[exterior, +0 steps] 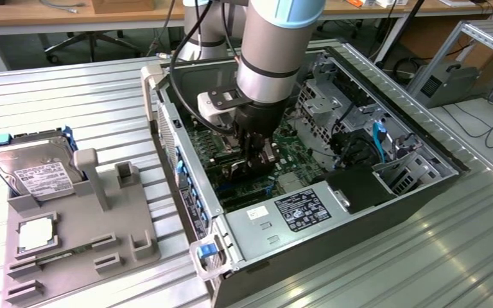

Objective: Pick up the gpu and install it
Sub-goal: 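Insert the gpu into the slot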

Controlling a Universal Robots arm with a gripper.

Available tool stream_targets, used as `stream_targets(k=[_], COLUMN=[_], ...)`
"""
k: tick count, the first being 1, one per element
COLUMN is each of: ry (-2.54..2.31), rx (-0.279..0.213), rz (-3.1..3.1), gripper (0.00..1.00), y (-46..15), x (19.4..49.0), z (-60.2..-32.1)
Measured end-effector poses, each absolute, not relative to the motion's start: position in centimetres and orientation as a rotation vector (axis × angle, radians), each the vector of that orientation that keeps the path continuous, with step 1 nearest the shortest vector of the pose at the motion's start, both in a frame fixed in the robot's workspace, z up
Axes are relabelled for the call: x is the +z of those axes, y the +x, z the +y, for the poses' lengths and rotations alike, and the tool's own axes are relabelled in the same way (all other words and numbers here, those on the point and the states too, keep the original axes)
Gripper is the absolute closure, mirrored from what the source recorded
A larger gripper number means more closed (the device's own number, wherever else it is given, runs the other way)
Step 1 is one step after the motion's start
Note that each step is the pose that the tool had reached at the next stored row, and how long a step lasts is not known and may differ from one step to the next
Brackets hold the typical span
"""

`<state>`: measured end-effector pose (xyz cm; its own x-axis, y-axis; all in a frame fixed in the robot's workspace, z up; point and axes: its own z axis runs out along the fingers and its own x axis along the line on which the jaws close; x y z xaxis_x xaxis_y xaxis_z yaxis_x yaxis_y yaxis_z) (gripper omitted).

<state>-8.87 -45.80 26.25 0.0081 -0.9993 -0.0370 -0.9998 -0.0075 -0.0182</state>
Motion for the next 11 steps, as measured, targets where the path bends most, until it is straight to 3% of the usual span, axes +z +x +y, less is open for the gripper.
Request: stream_targets(k=[11], ry=[-2.206], rx=[0.020], rz=[2.181], gripper=[0.74], y=[-8.87], x=[26.45], z=[-45.80])
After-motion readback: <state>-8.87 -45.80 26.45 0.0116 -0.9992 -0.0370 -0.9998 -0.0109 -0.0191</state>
